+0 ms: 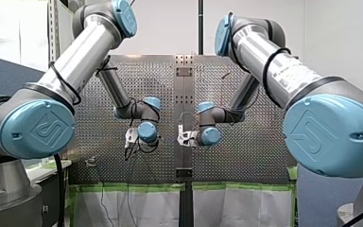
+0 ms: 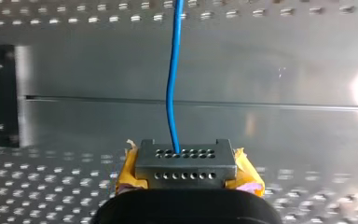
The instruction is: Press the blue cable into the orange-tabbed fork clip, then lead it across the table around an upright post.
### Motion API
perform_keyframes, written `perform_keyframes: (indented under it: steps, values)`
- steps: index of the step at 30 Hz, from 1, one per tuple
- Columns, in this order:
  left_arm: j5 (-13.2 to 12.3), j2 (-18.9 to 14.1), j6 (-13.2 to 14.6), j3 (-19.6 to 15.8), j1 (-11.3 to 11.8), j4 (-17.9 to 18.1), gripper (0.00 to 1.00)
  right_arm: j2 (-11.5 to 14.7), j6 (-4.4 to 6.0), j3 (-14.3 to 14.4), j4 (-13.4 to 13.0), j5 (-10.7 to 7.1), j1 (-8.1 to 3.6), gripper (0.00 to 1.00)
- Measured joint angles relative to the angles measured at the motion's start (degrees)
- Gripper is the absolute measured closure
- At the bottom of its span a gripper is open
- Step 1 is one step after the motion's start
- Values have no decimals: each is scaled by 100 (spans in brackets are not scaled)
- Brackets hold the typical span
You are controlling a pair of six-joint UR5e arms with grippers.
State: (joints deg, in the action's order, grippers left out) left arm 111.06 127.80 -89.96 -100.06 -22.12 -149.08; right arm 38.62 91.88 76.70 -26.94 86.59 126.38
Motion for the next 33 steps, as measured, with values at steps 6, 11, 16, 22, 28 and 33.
perform_keyframes:
  steps: [6, 11, 16, 22, 28, 33]
  values:
    - [7, -166, -42, -1, -109, -47, 100, 223, -15, 0, 99, 46, 26, 100]
    - [4, -247, -51, -1, -197, -51, 100, 419, -25, 5, 192, 81, 32, 100]
    - [-30, -418, -65, 3, -259, -42, 100, 655, -28, 7, 261, 102, 41, 100]
    - [-126, -601, -106, 21, -300, -31, 100, 797, -28, 8, 299, 111, 47, 100]
    - [-141, -628, -129, 60, -331, -44, 100, 993, -28, 9, 379, 113, 20, 100]
    - [-128, -629, -121, 173, -361, -157, 100, 1129, -23, 9, 416, 113, -13, 100]
